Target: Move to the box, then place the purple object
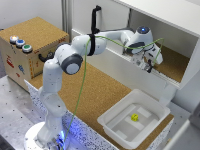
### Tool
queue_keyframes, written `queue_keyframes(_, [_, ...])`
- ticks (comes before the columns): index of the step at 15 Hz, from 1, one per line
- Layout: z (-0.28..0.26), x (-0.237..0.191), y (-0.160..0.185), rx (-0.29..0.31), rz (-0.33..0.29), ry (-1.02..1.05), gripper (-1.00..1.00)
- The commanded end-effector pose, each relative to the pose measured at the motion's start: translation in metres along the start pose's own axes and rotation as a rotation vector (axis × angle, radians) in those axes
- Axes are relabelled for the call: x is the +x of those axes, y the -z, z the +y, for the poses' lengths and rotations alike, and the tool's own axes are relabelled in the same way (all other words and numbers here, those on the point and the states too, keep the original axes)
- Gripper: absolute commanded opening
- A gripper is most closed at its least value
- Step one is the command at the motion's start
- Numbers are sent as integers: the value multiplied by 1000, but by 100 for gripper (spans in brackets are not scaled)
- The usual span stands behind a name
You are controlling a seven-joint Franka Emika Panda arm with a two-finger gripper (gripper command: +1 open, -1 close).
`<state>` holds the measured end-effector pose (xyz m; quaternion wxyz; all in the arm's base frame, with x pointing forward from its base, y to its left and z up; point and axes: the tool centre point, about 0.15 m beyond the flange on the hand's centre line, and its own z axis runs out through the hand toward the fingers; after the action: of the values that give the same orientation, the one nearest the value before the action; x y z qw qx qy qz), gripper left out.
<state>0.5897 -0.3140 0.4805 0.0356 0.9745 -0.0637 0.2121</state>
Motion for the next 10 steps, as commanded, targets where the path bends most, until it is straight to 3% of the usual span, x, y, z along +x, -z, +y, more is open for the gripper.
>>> queue_keyframes(1, [29, -67, 16, 17, 64, 51, -100])
queue_keyframes(7, [65, -124, 18, 39, 34, 123, -100])
queue_keyframes(10, [83, -153, 27, 11, 35, 125, -100])
